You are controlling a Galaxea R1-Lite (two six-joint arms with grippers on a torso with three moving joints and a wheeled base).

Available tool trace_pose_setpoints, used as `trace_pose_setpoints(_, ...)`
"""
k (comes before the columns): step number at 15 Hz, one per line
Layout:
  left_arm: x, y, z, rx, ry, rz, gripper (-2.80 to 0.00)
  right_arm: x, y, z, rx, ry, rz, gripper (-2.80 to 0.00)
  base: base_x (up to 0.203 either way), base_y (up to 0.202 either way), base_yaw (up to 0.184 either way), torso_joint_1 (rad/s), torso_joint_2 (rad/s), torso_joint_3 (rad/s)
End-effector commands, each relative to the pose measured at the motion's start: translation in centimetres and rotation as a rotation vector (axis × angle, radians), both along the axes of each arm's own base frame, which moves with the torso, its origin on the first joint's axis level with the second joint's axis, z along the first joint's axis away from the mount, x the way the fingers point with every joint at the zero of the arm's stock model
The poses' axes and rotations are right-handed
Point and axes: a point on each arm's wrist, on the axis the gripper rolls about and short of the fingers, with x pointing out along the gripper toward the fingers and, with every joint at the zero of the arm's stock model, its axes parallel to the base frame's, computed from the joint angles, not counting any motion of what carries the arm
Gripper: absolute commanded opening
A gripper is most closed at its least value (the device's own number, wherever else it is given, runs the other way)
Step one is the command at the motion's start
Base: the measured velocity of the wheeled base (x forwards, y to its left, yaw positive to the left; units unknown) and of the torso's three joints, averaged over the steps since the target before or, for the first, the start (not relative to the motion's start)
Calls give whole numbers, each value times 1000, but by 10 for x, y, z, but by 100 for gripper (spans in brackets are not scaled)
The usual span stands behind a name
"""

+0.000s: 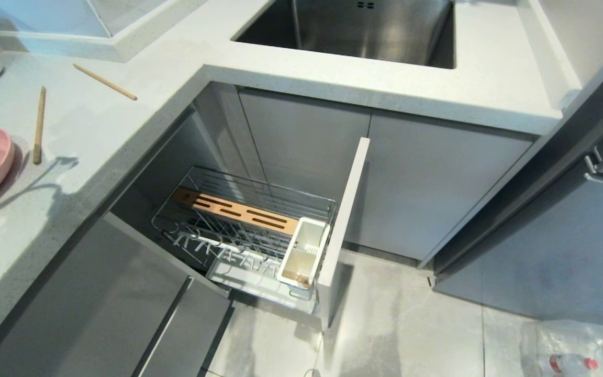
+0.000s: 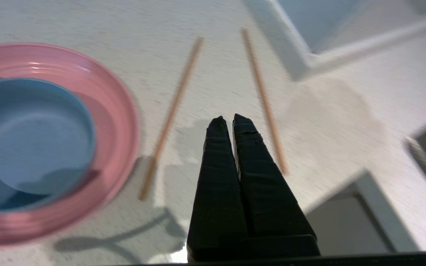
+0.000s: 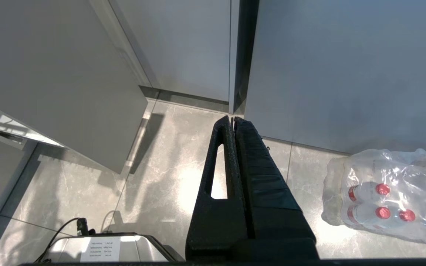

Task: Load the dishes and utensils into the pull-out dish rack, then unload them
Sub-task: Close the cupboard

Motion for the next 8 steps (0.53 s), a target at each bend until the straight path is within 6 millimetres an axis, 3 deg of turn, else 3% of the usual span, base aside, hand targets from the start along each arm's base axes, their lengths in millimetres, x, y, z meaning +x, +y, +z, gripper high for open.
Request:
trace_pose_setpoints(1, -39, -9, 14, -6, -74, -83, -280, 0, 0, 0, 0, 0, -1, -280, 0, 0, 0, 0, 0, 0)
trace_pose_setpoints(5, -79, -33, 14, -19, -84, -413, -280, 0, 0, 0, 0, 0, -1, -280, 0, 0, 0, 0, 0, 0)
trace_pose_setpoints(8, -90, -47, 4, -53, 9, -676, -280, 0, 0, 0, 0, 1, -1, -280, 0, 0, 0, 0, 0, 0)
